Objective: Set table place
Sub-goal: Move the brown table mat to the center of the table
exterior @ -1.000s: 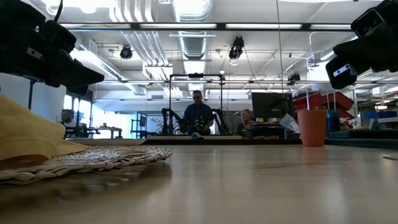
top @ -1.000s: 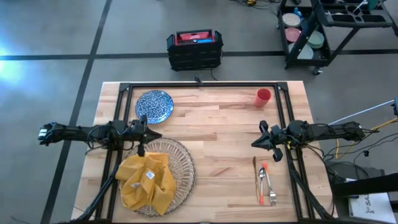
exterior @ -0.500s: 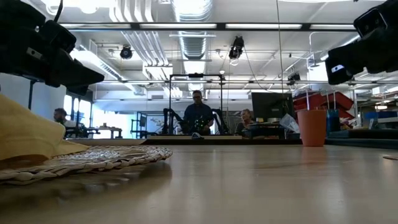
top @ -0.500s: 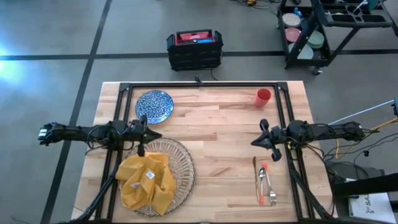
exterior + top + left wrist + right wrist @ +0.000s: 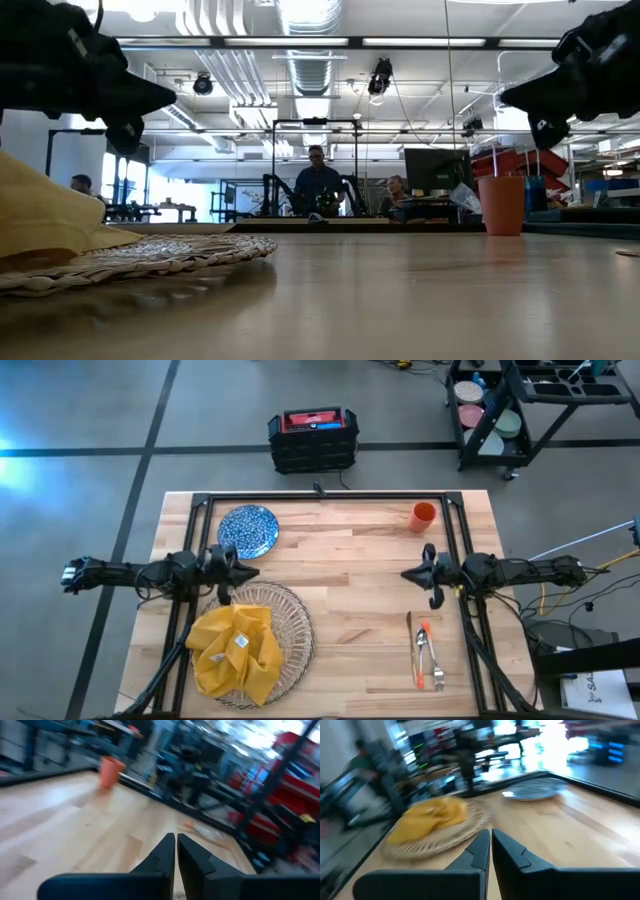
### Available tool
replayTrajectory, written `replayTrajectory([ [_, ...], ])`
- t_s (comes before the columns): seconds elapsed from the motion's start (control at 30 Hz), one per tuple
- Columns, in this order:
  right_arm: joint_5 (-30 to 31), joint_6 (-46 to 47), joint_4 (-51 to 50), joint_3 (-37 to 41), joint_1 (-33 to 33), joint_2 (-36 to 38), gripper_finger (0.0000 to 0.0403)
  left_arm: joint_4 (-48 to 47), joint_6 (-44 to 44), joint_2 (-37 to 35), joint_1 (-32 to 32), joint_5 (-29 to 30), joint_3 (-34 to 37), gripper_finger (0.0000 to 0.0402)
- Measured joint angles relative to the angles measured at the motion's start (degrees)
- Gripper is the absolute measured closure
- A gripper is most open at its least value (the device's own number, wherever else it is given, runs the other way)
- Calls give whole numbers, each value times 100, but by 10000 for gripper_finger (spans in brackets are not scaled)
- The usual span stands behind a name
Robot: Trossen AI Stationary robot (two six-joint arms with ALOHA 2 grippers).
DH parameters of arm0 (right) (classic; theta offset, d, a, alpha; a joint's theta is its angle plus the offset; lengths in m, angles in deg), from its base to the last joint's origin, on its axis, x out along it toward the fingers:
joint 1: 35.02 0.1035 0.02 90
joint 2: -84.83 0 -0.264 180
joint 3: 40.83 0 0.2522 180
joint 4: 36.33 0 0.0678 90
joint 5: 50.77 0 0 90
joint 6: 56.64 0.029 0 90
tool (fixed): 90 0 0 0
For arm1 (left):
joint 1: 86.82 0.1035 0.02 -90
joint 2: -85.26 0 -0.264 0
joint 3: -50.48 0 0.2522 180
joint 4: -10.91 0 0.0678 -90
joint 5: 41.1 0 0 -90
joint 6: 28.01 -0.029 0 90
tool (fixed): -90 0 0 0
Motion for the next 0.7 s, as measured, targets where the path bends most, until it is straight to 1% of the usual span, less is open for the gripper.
replayTrajectory([
  [0.07,561,496,-38,0,0,-28,401,-4,23,0,1,240,0,395],
  [0.13,821,548,-22,0,-5,-125,401,39,9,0,1,298,0,395],
  [0.23,818,649,-26,0,0,-352,401,171,-524,30,3,508,-2,395],
  [0.37,822,1195,-22,0,0,-956,401,66,-985,102,3,977,-2,395],
  [0.47,783,1500,218,0,0,-1508,401,-79,-696,328,10,1369,0,398],
  [0.63,323,1286,1331,-37,-41,-2524,401,-57,-228,957,18,1425,-69,401],
  [0.7,328,1283,1251,-336,-113,-3008,401,-242,-292,1299,84,1497,-348,401],
])
